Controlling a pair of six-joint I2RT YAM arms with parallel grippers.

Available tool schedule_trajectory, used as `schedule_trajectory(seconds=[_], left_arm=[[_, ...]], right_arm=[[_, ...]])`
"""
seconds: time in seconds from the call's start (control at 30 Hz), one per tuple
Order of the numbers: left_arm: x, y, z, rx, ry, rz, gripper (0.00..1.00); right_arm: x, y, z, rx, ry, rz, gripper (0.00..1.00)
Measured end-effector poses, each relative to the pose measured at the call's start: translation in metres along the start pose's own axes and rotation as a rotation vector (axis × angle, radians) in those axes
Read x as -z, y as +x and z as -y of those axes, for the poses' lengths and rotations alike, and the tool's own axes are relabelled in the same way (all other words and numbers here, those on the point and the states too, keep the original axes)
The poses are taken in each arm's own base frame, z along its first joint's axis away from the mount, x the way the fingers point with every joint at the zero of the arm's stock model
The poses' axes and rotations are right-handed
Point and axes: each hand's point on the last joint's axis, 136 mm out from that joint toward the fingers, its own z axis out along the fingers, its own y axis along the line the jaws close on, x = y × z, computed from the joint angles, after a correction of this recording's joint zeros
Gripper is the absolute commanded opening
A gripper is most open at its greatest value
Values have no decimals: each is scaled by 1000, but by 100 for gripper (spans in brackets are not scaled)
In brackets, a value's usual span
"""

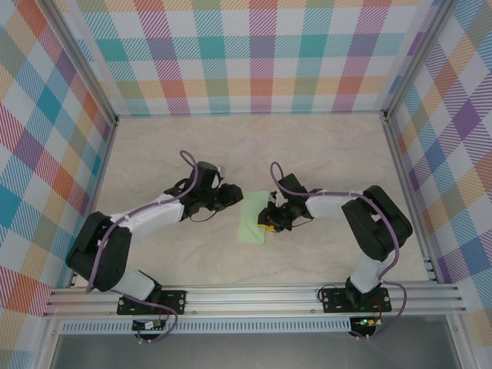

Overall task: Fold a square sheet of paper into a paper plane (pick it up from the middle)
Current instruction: Turn over the paper at the center of the table.

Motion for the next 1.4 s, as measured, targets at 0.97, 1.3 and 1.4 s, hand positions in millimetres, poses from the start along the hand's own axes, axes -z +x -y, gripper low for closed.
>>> schedule_trajectory(seconds=[0.97,1.3,1.4], left_arm=[[103,-10,-51,46,-213,264,41],[141,-14,-69,68,-304,397,47],[144,-12,-74,71,-328,393,47]], right_arm=[[169,3,4,179,812,234,5],[92,2,10,266,1150,50,10],[56,0,4,288,1151,8,13]])
